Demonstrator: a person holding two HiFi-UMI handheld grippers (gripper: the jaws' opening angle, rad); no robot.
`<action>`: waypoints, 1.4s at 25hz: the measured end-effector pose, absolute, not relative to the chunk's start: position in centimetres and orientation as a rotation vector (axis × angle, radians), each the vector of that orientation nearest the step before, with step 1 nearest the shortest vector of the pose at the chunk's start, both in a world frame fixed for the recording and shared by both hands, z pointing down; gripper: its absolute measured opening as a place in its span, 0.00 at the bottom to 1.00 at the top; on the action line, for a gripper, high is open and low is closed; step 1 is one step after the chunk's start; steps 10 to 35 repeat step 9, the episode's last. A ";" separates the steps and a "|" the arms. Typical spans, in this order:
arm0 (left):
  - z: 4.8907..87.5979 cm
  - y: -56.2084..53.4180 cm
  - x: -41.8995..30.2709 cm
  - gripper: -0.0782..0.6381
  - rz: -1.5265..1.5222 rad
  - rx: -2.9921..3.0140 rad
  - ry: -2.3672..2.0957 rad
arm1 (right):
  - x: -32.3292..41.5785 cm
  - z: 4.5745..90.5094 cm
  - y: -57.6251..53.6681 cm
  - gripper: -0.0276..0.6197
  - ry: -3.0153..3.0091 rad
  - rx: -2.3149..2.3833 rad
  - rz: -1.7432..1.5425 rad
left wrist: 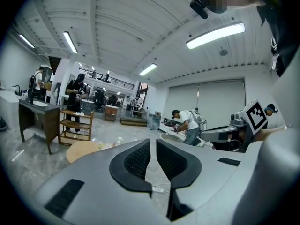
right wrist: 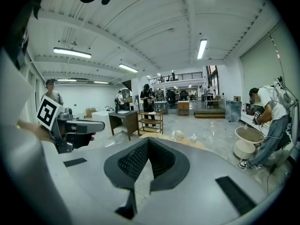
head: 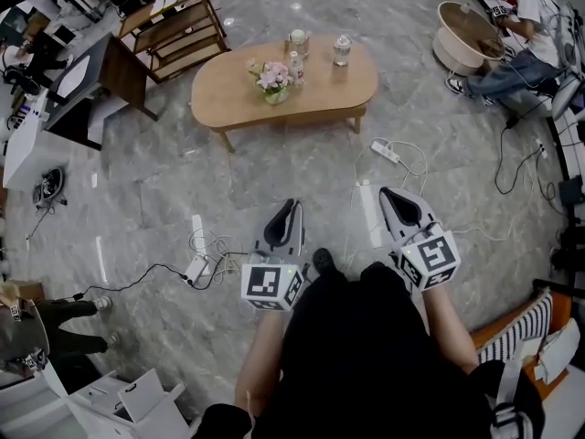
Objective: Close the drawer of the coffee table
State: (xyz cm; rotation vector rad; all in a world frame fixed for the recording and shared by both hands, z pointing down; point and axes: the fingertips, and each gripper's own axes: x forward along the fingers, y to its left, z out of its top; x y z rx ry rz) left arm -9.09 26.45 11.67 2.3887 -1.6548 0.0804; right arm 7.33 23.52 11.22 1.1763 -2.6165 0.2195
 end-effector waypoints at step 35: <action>12.0 26.3 -8.6 0.18 0.087 2.394 -1.644 | 8.4 11.3 23.4 0.06 -2.595 1.198 0.212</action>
